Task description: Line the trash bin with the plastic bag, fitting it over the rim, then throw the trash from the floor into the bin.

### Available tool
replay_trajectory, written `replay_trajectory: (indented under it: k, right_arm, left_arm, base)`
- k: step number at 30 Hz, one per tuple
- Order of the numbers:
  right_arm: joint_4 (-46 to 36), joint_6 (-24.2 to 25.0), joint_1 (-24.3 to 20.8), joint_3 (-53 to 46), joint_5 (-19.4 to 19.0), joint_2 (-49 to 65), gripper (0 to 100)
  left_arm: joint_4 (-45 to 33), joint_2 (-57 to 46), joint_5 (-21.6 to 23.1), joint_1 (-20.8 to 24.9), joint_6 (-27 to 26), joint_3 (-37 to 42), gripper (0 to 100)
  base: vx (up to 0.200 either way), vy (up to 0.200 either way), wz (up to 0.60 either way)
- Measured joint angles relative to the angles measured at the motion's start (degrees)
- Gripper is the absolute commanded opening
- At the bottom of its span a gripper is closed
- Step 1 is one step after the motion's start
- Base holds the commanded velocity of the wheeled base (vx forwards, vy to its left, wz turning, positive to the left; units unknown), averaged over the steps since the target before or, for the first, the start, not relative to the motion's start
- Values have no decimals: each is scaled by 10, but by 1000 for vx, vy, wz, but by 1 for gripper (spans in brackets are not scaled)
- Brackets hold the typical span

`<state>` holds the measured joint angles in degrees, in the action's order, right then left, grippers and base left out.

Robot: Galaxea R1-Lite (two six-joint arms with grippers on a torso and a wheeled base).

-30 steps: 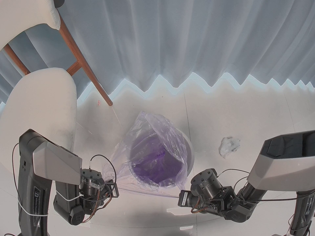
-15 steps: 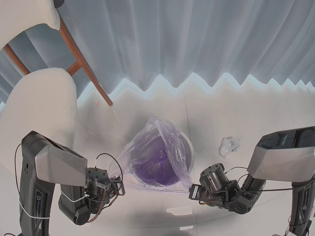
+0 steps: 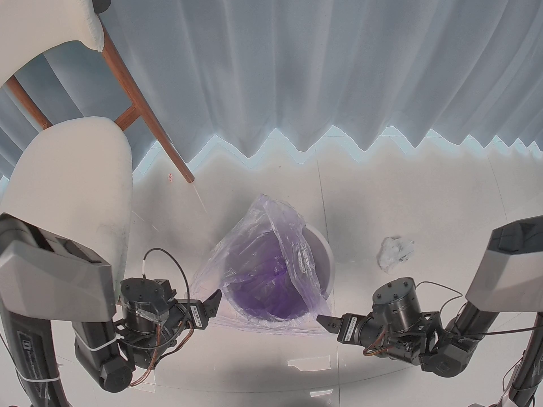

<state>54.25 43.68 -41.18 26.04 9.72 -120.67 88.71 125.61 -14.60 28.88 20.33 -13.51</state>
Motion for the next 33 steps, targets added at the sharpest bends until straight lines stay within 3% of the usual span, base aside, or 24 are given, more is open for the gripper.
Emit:
replay_trajectory:
  k: [6, 12, 23, 28, 29, 33]
  right_arm:
    - [72, -27, -3, -33, -16, 59, 100]
    - [97, -64, -1, -13, -17, 82, 100]
    - [103, -135, 3, 73, -13, 41, 100]
    - [110, -148, 4, 95, -13, 13, 100]
    - [117, -148, 4, 98, -13, 7, 0]
    - [142, -149, 4, 102, -13, -14, 0]
  left_arm:
    - [0, -80, 1, 25, 4, 20, 100]
    - [-1, -103, 11, 23, -20, -13, 100]
    - [-14, -55, 117, -12, -71, -114, 100]
    - [-14, -25, 135, -21, -93, -139, 100]
    - [-13, -20, 136, -22, -94, -143, 100]
    - [-13, -6, 136, -23, -94, -155, 100]
  base:
    - [0, 0, 0]
    - [0, 0, 0]
    - [0, 0, 0]
    - [0, 0, 0]
    - [0, 0, 0]
    - [0, 0, 0]
